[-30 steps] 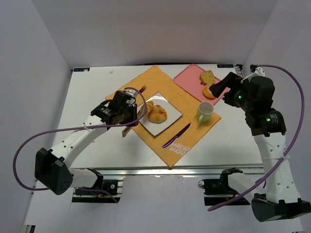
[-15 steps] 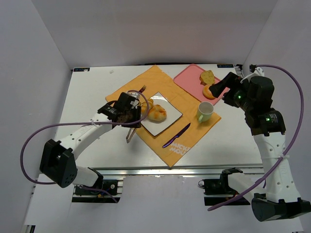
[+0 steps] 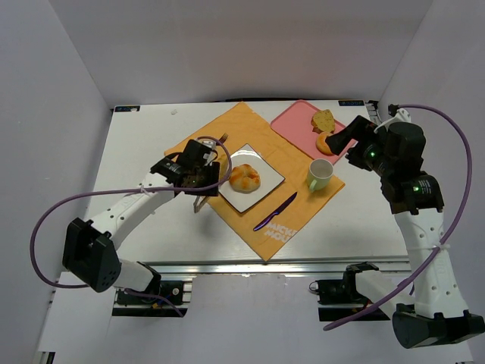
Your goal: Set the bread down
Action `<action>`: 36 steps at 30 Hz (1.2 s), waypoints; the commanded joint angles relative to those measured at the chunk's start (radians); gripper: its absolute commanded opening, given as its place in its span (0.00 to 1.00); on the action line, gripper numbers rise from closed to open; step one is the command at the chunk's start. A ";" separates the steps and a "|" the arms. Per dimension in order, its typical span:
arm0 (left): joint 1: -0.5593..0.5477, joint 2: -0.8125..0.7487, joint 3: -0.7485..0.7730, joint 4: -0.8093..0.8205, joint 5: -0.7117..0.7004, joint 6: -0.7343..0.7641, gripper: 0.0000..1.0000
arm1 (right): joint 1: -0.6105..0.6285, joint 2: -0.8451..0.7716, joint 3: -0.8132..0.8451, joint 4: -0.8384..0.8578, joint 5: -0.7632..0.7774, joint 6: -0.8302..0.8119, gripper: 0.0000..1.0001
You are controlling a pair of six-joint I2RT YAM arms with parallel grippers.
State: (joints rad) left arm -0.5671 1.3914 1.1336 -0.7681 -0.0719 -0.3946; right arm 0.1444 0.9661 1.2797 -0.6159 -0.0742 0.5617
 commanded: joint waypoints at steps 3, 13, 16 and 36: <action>-0.004 -0.103 0.118 -0.075 -0.129 -0.039 0.62 | -0.003 -0.015 -0.013 0.058 -0.001 0.017 0.88; 0.000 -0.325 0.057 -0.334 -0.553 -0.413 0.61 | -0.003 -0.010 -0.031 0.081 -0.030 0.018 0.88; 0.004 -0.359 0.017 -0.407 -0.620 -0.561 0.61 | -0.003 -0.006 -0.034 0.087 -0.044 0.023 0.88; 0.377 -0.114 -0.468 0.147 -0.318 -0.748 0.64 | 0.011 0.008 -0.022 0.065 -0.036 0.032 0.88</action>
State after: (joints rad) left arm -0.1936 1.2652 0.6926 -0.7761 -0.4808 -1.1233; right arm 0.1509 0.9916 1.2453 -0.5705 -0.1223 0.5976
